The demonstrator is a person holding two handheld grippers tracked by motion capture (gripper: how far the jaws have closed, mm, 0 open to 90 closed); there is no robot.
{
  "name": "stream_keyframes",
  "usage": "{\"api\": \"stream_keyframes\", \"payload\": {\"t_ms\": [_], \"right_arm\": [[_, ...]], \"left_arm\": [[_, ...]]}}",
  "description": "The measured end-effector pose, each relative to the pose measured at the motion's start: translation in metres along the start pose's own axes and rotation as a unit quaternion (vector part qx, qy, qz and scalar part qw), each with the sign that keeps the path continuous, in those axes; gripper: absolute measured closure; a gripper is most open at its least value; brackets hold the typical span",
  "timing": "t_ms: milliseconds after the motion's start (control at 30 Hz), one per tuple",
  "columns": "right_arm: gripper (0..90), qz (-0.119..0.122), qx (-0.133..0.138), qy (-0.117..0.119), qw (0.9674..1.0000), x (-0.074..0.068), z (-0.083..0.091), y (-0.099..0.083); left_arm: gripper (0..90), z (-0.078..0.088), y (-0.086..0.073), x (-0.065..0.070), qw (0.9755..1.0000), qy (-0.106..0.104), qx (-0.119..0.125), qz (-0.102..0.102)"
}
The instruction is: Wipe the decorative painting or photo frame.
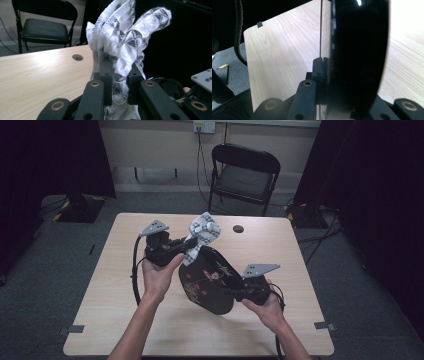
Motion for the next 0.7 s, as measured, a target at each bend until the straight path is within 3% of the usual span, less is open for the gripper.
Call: {"api": "stream_keyframes", "payload": {"t_ms": [233,400,533,700], "right_arm": [[81.2,-0.002,0.001,0.000,1.0000,0.000,0.000,0.000],[81.2,-0.002,0.002,0.001,1.0000,0.000,0.000,0.000],[81.3,-0.002,0.002,0.002,1.0000,0.000,0.000,0.001],[81.3,-0.002,0.001,0.001,1.0000,0.000,0.000,0.000]], "left_arm": [[79.6,-0.002,-0.030,-0.024,0.9990,0.026,-0.032,0.014],[79.6,-0.005,-0.047,-0.041,0.9976,0.027,-0.047,0.044],[79.6,-0.003,-0.043,-0.038,0.9976,0.028,-0.048,0.041],[79.5,0.002,-0.025,-0.021,0.9992,0.014,-0.029,0.025]]}}
Point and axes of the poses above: each handheld gripper's, and its own axes: z roughly backward along the jaws, y roughly out of its top, x roughly to its right, the point moved 10 cm from there along -z, roughly forward along the jaws, and after that the axes turned 2 degrees about -x, right-handed, at the moved point
